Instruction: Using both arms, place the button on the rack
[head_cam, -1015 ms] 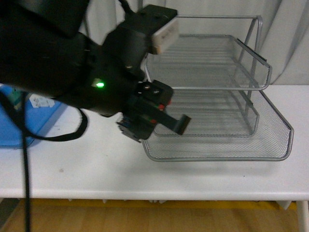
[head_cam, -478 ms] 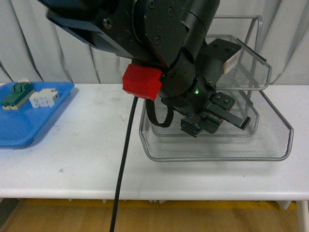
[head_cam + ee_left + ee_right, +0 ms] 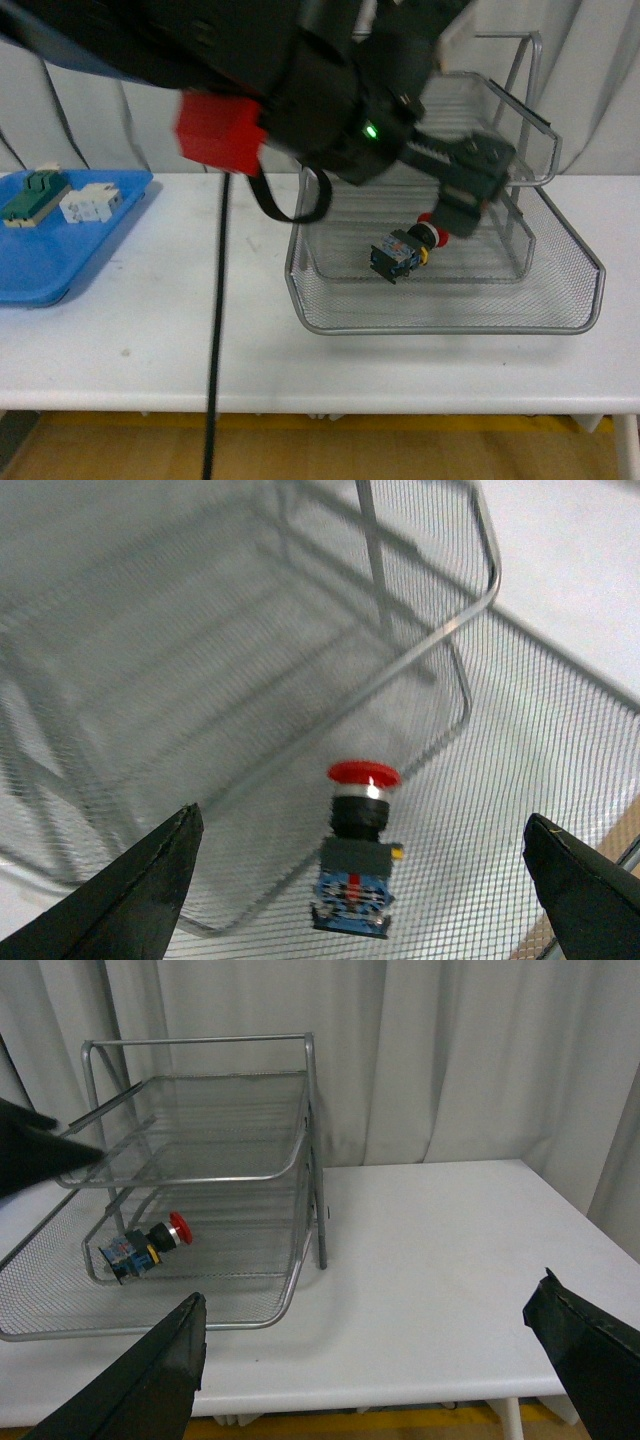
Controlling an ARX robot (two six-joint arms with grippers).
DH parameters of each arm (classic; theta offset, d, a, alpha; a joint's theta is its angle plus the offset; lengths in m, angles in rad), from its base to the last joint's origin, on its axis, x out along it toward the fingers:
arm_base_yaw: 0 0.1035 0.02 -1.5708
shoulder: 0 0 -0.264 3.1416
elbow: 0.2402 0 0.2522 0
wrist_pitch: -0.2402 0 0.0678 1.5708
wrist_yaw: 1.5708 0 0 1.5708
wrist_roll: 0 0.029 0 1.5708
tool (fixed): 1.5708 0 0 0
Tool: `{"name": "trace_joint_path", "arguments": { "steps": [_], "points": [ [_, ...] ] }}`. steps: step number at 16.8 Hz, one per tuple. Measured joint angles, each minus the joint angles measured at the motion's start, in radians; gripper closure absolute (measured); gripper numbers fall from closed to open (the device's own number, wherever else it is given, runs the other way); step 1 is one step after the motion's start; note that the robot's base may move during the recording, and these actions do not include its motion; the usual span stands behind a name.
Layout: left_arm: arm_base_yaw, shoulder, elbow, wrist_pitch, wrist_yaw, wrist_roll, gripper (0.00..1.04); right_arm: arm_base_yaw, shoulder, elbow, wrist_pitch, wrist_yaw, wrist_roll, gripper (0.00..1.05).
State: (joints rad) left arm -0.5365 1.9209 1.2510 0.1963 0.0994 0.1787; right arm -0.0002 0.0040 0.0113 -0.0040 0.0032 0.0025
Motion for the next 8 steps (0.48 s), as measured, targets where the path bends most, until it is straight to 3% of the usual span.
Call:
{"name": "trace_joint_path", "arguments": {
  "steps": [2, 4, 5, 8],
  "points": [
    [0.092, -0.237, -0.233, 0.240, 0.031, -0.045, 0.07, 0.000, 0.000, 0.000, 0.000, 0.000, 0.000, 0.06],
    [0.149, -0.365, -0.503, 0.614, -0.329, -0.130, 0.26, 0.000, 0.000, 0.000, 0.000, -0.002, 0.000, 0.06],
    [0.172, -0.396, -0.619, 0.688, -0.425, -0.148, 0.37, 0.000, 0.000, 0.000, 0.000, -0.002, 0.000, 0.06],
    [0.271, -0.579, -0.855, 0.762, -0.373, -0.171, 0.75, 0.000, 0.000, 0.000, 0.000, -0.001, 0.000, 0.06]
  ]
}}
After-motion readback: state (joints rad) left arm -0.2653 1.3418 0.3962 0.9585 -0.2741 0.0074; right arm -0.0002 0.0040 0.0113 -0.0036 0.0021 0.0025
